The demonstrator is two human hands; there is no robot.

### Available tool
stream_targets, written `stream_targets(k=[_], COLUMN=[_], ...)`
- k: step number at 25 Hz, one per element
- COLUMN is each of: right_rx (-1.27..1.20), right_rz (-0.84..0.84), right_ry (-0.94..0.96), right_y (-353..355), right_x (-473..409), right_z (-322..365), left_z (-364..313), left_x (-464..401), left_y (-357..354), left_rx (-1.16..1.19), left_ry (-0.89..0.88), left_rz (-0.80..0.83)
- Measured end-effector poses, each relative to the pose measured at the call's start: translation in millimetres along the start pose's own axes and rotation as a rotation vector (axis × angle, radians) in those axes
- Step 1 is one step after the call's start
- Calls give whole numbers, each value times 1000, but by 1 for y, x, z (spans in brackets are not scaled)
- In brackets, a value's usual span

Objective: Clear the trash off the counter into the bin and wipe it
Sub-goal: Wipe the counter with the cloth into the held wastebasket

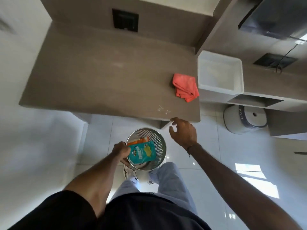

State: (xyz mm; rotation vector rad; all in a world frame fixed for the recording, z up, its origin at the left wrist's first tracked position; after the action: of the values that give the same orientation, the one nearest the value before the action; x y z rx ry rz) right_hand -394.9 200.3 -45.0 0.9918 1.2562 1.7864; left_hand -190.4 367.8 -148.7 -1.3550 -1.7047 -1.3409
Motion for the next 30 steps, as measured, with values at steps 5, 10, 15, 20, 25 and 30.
stream_targets(k=[5, 10, 15, 20, 25, 30], right_rx=[115, 270, 426, 501, 389, 199], right_rz=[-252, 16, 328, 92, -56, 49], right_ry=[44, 14, 120, 202, 249, 447], right_y=[38, 52, 39, 33, 3, -19], right_x=[-66, -151, -200, -203, -123, -46], right_z=[1, -23, -43, -42, -20, 41], left_z=[-21, -31, -36, -43, -41, -37], left_x=[3, -6, -18, -21, -21, -17], left_y=[17, 18, 16, 15, 14, 19], left_rx=[33, 59, 70, 53, 85, 137], left_ry=[28, 65, 119, 122, 86, 90], left_rz=[-41, -81, -80, -74, -80, -101])
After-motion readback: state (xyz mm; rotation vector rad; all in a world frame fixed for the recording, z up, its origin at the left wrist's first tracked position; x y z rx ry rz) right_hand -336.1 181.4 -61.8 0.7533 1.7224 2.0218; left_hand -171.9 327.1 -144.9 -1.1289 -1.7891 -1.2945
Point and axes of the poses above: each hand's wrist, its own x-axis away from the middle knuckle, its own y-axis out of the back of the hand, z = x × y, the point moved 2 cm from there along -x, towards the middle knuckle, and after that the axes turned 4 degrees about x, right-handed, at the moved point
